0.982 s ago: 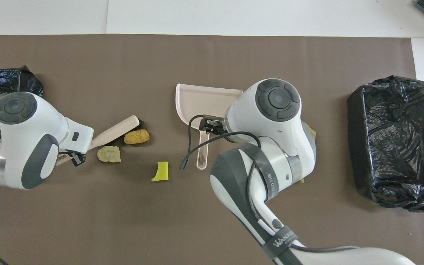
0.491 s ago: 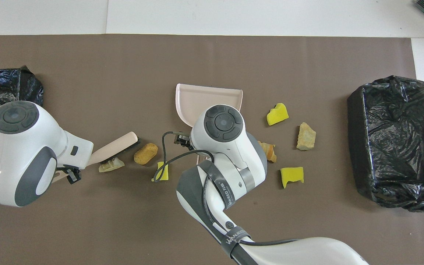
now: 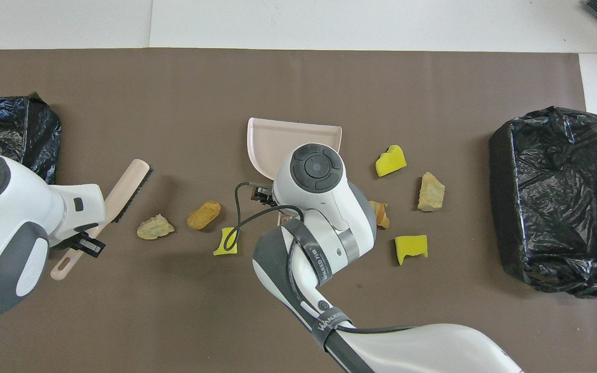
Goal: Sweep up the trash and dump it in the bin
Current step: 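Grasp the dustpan handle with the right gripper and drag it nearer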
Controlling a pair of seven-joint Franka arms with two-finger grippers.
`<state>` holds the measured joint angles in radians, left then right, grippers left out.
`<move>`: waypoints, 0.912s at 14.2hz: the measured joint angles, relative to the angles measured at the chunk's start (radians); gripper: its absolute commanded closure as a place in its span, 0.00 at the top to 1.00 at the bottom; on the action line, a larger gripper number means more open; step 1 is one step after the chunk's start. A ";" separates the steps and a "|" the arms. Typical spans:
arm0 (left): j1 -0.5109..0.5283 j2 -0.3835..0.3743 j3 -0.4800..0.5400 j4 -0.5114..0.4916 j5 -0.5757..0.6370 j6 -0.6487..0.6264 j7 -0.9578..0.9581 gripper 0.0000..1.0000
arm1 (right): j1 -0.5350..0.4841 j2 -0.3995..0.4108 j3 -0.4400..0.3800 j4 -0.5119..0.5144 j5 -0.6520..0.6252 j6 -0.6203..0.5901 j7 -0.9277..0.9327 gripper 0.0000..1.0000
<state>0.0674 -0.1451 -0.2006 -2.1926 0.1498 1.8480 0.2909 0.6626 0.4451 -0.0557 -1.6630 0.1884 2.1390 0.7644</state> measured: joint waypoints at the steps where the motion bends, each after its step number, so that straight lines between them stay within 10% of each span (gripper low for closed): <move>1: 0.023 -0.004 0.001 -0.013 0.000 0.005 -0.047 0.00 | 0.003 0.000 0.002 0.000 -0.001 -0.010 0.000 0.86; 6: 0.097 -0.042 0.004 -0.126 -0.003 0.048 -0.156 0.00 | -0.001 0.000 0.001 -0.002 -0.004 -0.019 -0.026 0.53; 8: 0.083 -0.047 -0.009 -0.146 -0.006 0.050 -0.209 0.00 | -0.003 0.000 -0.003 -0.001 -0.005 -0.017 -0.031 0.03; 13: 0.062 -0.054 -0.014 -0.153 -0.007 0.050 -0.256 0.00 | -0.002 0.000 -0.003 0.000 -0.005 -0.017 -0.033 0.00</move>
<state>0.1294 -0.1991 -0.2142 -2.3456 0.1424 1.8983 0.0348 0.6605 0.4451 -0.0586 -1.6630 0.1831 2.1217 0.7315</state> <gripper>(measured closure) 0.740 0.683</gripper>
